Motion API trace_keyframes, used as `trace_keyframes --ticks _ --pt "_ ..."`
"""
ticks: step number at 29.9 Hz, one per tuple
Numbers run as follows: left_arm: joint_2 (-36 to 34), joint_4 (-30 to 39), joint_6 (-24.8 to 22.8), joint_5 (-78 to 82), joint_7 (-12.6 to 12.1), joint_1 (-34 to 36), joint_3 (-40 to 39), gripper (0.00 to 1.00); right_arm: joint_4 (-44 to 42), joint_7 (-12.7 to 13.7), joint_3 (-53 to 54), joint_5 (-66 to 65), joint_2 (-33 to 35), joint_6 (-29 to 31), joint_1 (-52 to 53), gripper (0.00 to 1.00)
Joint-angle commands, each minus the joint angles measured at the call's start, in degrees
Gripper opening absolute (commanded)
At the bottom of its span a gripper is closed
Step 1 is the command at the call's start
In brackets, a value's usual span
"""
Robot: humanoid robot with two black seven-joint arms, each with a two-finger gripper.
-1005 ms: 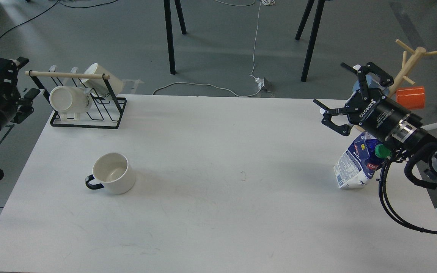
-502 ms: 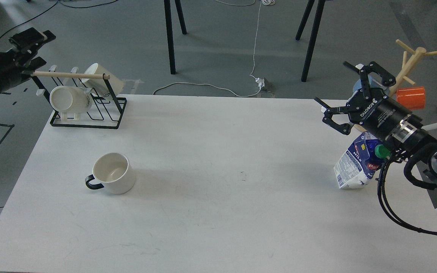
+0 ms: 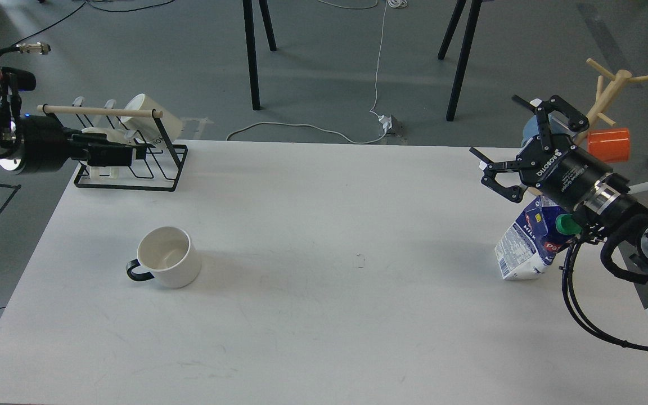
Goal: Place cup and milk with both arms
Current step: 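Move the left gripper from the rack area toward the white mug, then lower the left gripper onto the white mug and grasp its rim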
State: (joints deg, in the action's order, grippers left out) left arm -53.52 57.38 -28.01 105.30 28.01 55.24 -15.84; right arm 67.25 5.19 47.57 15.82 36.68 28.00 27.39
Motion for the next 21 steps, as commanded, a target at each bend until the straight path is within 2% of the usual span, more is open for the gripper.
trace_keyframes --ticks 1,9,21 --pt "0.3 0.5 0.0 4.6 0.0 -4.4 0.5 0.99 0.1 0.0 0.2 0.1 0.0 0.0 -0.2 0.99" --pt "4.2 -1.3 0.0 8.6 0.0 -11.7 0.3 0.99 0.1 -0.1 0.2 0.1 0.3 0.0 -0.2 0.98" --pt "5.0 -2.5 0.0 8.3 0.0 -12.3 -0.2 0.99 0.2 -0.2 0.2 0.1 0.4 0.0 -0.7 0.99"
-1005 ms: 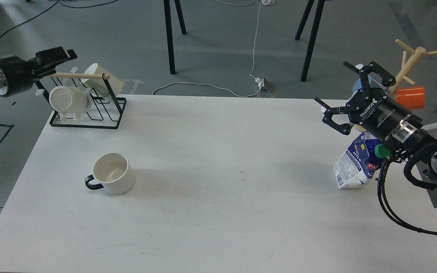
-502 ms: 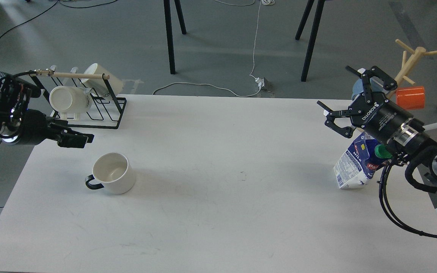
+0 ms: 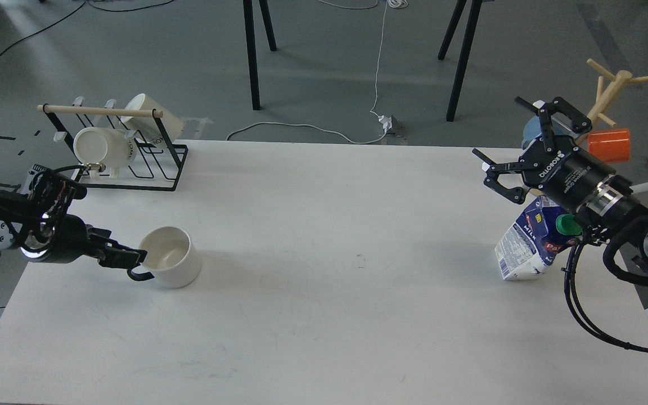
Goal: Place cup and milk with both arms
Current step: 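Lower the left gripper onto the white mug and grasp its rim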
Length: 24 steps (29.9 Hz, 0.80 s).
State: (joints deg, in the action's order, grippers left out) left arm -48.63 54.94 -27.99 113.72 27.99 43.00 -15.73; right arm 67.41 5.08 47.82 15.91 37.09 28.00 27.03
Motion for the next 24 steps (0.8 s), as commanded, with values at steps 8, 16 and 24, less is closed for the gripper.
trace_keyframes --ticks 8,16,24 --pt "3.1 -1.9 0.0 -0.4 0.0 0.9 -0.4 0.99 0.1 -0.1 0.1 0.0 0.2 0.0 -0.7 0.98" --pt "7.1 -7.4 0.0 -0.5 0.0 0.7 -0.4 0.94 0.1 -0.1 0.1 0.0 0.3 0.0 -0.8 0.99" --pt "8.0 -10.3 2.1 0.0 0.0 0.2 0.5 0.38 0.0 -0.1 0.4 0.0 0.3 0.0 -0.8 0.99"
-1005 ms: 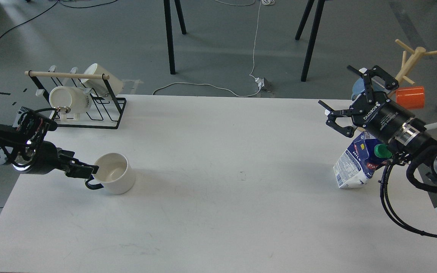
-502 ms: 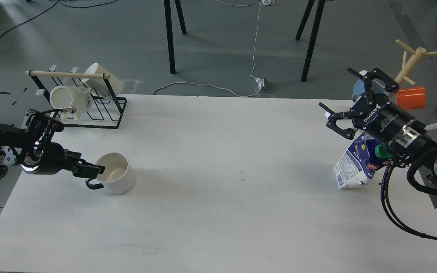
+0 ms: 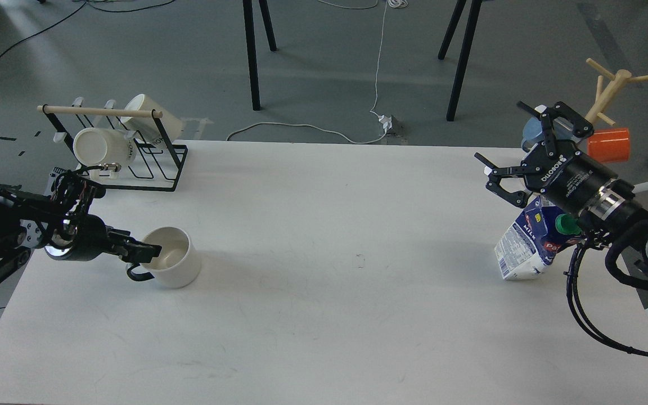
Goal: Place cup and milk with both arms
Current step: 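Lower the left gripper onto the white mug and grasp its rim, then drag the white mug with the left gripper toward the table center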
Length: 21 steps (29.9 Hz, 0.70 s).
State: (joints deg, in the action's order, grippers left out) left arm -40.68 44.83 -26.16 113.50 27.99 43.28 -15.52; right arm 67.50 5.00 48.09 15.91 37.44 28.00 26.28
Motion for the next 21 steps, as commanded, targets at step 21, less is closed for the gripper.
trace_keyframes --ticks 21 --pt "-3.6 10.2 7.0 0.3 0.0 2.4 0.2 0.01 -0.3 -0.2 0.9 0.5 0.0 0.0 -0.7 0.99"
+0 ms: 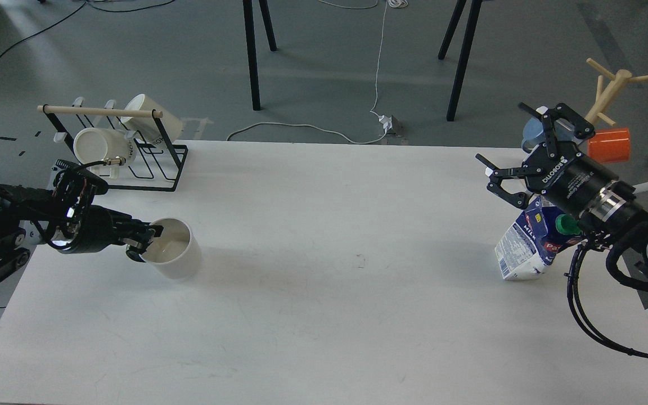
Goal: Place cup and milk with both arms
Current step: 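Drag the white mug with the left gripper toward the table center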
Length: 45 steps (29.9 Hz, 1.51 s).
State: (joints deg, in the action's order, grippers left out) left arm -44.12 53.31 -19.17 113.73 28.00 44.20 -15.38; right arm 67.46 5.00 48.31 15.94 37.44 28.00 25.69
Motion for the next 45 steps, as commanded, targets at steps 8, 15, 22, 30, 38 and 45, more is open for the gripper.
trace_keyframes --ticks 8,15,22,30,38,45 --pt "5.1 2.2 2.1 6.8 0.0 6.6 0.1 0.02 -0.5 -1.6 10.0 8.3 -0.9 0.0 -5.0 0.98" --pt "18.1 2.2 3.2 11.3 0.0 6.9 0.2 0.02 -1.8 -1.5 11.5 11.5 -0.1 0.0 -5.1 0.98" --pt "26.1 2.1 2.9 11.3 0.0 7.7 2.8 0.02 -3.0 -1.5 11.5 11.5 -0.3 0.0 -5.2 0.98" --pt "30.3 0.8 2.9 11.3 0.0 8.3 7.1 0.03 -3.0 -1.5 11.5 11.5 -0.7 0.0 -5.3 0.98" --pt "29.4 0.6 2.6 11.3 0.0 7.3 8.3 0.1 -3.3 -1.5 11.5 11.5 -0.6 0.0 -5.3 0.98" --pt "28.3 1.4 2.5 11.3 0.0 7.2 8.2 0.23 -3.3 -1.3 11.4 11.4 -0.6 0.0 -5.7 0.99"
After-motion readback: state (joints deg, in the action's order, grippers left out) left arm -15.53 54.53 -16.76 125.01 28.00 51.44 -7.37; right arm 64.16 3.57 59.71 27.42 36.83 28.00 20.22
